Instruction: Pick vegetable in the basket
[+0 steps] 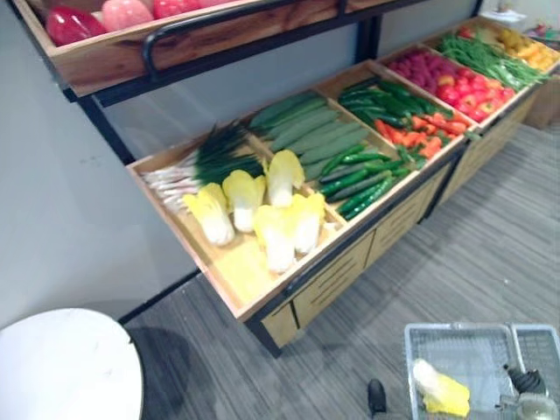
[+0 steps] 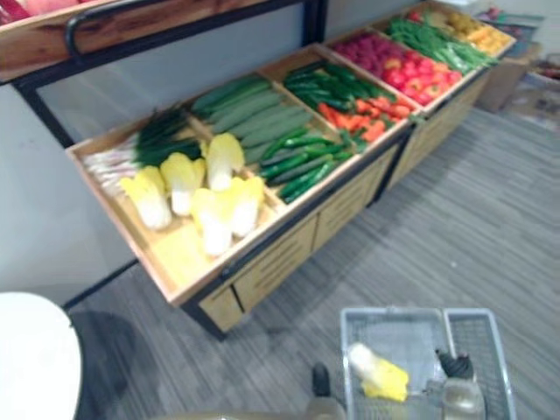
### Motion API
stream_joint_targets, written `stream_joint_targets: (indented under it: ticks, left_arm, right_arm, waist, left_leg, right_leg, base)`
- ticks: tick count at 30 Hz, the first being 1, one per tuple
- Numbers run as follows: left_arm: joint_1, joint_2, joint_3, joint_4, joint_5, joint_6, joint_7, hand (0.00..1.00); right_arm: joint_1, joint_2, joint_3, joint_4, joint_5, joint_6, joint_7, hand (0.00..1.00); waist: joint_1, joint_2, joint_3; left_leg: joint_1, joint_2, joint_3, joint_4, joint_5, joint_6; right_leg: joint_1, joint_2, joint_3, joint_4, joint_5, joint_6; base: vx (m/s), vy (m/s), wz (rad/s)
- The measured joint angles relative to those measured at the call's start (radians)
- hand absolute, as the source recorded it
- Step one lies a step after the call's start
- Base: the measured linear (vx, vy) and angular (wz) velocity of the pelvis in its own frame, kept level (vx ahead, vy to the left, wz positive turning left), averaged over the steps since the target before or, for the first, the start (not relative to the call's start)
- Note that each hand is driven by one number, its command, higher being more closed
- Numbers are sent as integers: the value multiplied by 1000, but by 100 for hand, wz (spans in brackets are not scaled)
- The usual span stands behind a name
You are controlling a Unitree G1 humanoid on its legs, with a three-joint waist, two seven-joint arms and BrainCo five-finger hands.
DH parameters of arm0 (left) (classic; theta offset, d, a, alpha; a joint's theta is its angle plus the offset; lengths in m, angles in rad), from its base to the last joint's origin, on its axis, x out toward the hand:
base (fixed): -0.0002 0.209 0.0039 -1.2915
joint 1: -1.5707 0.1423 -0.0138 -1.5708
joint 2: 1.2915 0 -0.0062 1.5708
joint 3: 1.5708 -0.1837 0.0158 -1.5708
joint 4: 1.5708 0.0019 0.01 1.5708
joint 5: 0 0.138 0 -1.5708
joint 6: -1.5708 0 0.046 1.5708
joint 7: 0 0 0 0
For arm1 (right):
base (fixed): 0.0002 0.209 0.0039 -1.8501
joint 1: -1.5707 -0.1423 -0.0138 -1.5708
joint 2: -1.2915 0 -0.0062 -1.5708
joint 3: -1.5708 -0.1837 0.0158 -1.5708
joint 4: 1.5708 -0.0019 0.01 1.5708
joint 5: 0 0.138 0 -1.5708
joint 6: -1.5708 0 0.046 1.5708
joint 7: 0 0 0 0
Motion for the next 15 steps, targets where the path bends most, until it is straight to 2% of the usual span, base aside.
stream_joint_targets:
  ticks: [3, 6, 9, 10, 12, 13, 14, 15]
  left_arm:
    - [-11, 2, -55, -22, -37, -3, -7, 0]
    - [-50, 16, -112, -41, -49, -3, -10, 0]
    - [-79, 28, -167, -43, -88, -6, -11, 0]
    - [-84, 30, -178, -47, -90, -8, -11, 0]
    - [-94, 32, -200, -67, -130, -30, -16, 0]
    - [-110, 32, -200, -84, -130, -37, -20, 0]
    - [-126, 31, -198, -120, -160, -52, -30, 0]
    - [-133, 27, -197, -128, -169, -61, -33, 0]
  right_arm:
    - [6, -1, -2, -26, 13, 16, 9, 100]
    - [46, 0, -5, -79, 39, 35, 11, 100]
    - [47, 6, -4, -153, 57, 53, 13, 100]
    - [47, 7, -4, -170, 60, 54, 13, 100]
    - [35, 10, 6, -203, 86, 54, 13, 100]
    - [28, 14, 11, -221, 91, 54, 13, 100]
    - [13, 22, 22, -243, 116, 54, 12, 100]
    - [12, 23, 24, -251, 118, 53, 12, 100]
  waist:
    - [-3, -13, -7]
    - [-16, -13, -7]
    - [-22, -15, -6]
    - [-23, -15, -6]
    - [-23, -8, 0]
    - [-23, -3, 11]
    - [-24, -9, 35]
    - [-27, -5, 45]
  left_leg:
    - [3, -19, 46, 30, -24, 19]
    - [7, -30, 73, 29, -29, 28]
    - [26, -32, 166, -1, -30, 30]
    - [30, -30, 191, -7, -30, 30]
    - [63, -17, 284, -31, -29, 32]
    - [84, -11, 327, -34, -26, 35]
    - [114, -4, 387, -40, -23, 41]
    - [123, 1, 408, -40, -25, 43]
  right_leg:
    - [-2, -18, 17, 4, 3, -4]
    - [-24, -30, 19, 28, 11, -15]
    - [-85, -7, 85, 62, 35, 7]
    - [-100, 1, 94, 68, 42, 0]
    - [-131, 43, 12, 72, 101, -55]
    - [-130, 60, -69, 71, 128, -91]
    - [-122, 67, -233, 79, 90, -181]
    - [-121, 59, -304, 103, 26, -229]
  base:
    - [-40, 159, -35]
    - [35, 83, -22]
    - [74, 14, -70]
    - [115, -5, -130]
    - [101, -8, -130]
    - [36, -60, -129]
    - [7, -90, -114]
    - [7, -92, -111]
